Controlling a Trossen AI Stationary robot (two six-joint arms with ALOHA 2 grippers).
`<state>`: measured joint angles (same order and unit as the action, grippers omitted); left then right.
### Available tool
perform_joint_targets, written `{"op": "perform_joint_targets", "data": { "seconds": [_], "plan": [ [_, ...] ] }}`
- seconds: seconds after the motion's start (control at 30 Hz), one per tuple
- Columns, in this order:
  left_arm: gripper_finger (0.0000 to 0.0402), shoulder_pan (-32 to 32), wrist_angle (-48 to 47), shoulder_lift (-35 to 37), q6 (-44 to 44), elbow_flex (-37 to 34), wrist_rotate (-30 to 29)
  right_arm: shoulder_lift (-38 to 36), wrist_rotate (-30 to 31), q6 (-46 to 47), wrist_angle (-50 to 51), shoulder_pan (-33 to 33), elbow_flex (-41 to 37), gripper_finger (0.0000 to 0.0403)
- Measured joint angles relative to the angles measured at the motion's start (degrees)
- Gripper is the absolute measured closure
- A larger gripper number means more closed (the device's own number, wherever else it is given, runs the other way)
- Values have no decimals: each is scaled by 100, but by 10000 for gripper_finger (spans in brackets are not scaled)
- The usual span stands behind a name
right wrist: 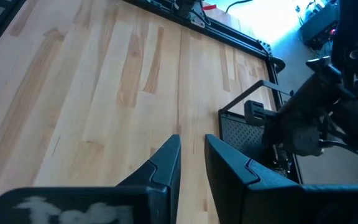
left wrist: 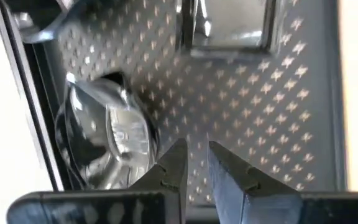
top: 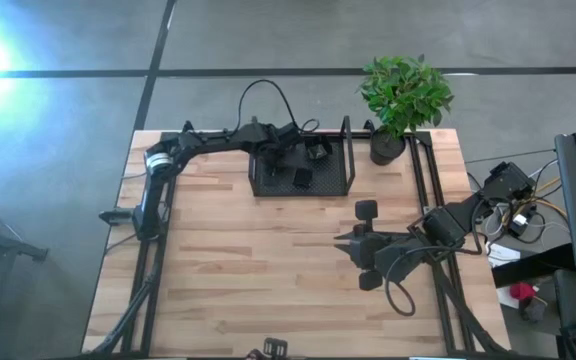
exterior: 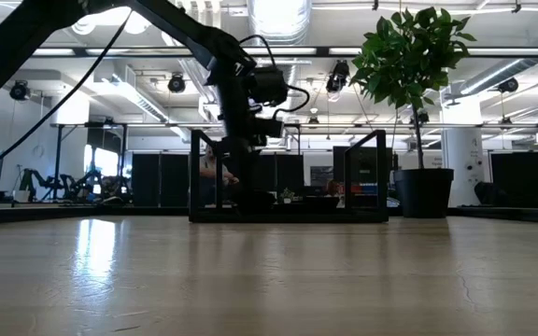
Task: Pick & Place Mini shaped plates
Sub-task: Stack the black leaf-shaped plate on top of the black leaf-shaped plate on the shelf, then return to Home Position
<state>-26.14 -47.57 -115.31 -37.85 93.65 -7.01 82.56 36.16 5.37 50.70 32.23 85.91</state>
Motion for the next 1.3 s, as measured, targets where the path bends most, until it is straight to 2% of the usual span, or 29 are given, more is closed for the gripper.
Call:
{"op": "perform_joint_targets", "data": {
  "seconds": [0.23, 0.47, 0.73, 1.03, 1.17, 1.3],
  "plan": [
    [344, -142, 213, -7, 30, -253, -804, -52, 0, 50, -1, 0, 2, 335],
    [344, -267, 1076, -7, -64, -594, -996, -81, 0, 67, -9, 0, 2, 335],
    [344, -268, 1073, 11, -398, -626, -1924, -81, 0, 68, -11, 0, 2, 335],
    [344, -279, 1309, 104, -462, -604, -1945, -81, 0, 65, -11, 0, 2, 335],
    [346, -146, 1252, 533, -196, -604, -1896, -95, 0, 67, -5, 0, 2, 335],
    [364, 166, 1224, 1159, 159, -605, -1568, -212, 0, 65, 4, 0, 2, 337]
  ]
}}
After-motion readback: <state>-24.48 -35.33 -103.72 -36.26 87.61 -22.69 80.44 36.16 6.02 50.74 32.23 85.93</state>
